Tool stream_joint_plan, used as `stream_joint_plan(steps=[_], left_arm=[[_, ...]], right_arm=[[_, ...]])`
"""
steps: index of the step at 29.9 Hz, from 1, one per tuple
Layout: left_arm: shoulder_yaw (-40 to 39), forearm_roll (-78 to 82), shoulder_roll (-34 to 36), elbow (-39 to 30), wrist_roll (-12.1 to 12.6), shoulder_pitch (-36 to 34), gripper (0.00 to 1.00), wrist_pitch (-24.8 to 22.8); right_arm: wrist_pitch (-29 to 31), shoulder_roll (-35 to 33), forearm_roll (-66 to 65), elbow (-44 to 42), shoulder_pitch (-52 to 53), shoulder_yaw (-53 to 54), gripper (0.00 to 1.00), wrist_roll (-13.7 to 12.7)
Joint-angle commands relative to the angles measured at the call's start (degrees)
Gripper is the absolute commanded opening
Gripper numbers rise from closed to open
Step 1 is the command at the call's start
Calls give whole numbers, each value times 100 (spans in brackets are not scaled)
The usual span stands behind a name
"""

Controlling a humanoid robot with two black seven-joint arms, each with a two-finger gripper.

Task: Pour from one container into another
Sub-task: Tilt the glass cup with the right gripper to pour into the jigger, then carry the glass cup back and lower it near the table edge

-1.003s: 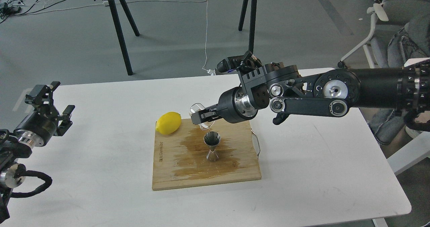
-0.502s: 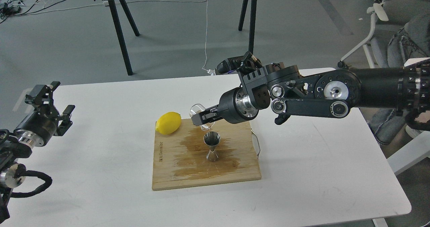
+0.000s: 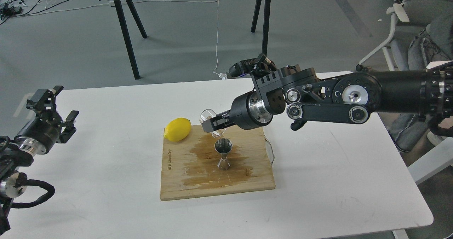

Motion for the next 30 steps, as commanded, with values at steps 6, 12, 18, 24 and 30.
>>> stream_joint_plan(steps=[6,12,18,24,30], left_arm=[[1,6,0,1,0,0,99,0],[1,6,0,1,0,0,99,0],[1,6,0,1,0,0,99,0],[1,6,-9,1,0,0,99,0],[1,6,-44,1,0,-9,99,0]], right_arm=[[0,-12,-183,0,43,-113,17,158],[8,-21,-183,0,43,-113,17,246],[35,-109,-104,0,-35,-95,17,246],[-36,-302,694,0,-360,71,17,238],[-88,-452,1328,-9,-984,546,17,238]])
